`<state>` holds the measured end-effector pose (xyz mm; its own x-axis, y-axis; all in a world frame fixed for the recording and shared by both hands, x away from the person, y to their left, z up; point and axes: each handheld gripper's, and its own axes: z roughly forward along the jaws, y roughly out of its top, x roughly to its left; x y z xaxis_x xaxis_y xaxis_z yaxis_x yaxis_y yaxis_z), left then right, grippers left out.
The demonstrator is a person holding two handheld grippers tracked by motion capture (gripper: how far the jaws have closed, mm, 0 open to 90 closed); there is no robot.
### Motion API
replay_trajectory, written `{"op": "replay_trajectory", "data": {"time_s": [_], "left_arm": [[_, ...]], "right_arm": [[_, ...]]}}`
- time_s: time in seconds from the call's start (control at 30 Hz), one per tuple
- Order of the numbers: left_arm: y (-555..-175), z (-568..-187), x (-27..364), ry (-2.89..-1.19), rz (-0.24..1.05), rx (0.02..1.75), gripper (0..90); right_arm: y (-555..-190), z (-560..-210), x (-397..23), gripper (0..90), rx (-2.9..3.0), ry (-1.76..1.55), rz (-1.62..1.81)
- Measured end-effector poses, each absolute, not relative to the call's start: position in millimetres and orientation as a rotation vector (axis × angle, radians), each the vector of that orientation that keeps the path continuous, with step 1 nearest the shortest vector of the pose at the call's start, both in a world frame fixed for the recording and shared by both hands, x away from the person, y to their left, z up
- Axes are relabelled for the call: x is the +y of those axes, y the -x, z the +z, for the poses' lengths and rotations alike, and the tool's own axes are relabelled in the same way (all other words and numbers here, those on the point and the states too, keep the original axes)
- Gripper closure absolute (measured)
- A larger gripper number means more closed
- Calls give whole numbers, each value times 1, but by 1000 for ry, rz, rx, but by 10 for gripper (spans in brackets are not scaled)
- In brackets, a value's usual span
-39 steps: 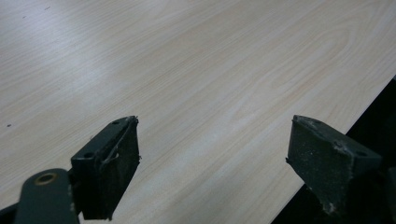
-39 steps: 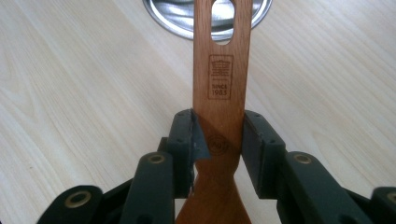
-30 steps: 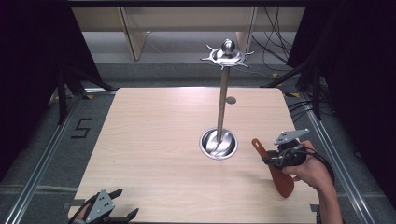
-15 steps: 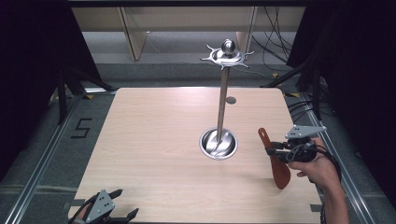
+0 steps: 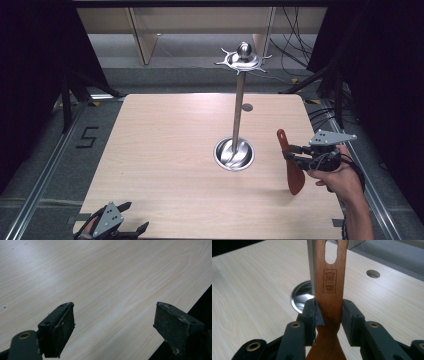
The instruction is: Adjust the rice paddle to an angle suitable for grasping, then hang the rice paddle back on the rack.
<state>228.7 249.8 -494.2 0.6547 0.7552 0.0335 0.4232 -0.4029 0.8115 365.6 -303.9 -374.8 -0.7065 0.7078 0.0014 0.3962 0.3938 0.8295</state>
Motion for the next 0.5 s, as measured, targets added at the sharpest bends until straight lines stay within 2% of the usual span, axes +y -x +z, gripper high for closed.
{"op": "replay_trajectory", "data": {"time_s": [0.5], "left_arm": [[-230,-496,250,-2072,516,888,161]], "right_arm": [[-356,-354,-296,670,2212,-895,1311]]}}
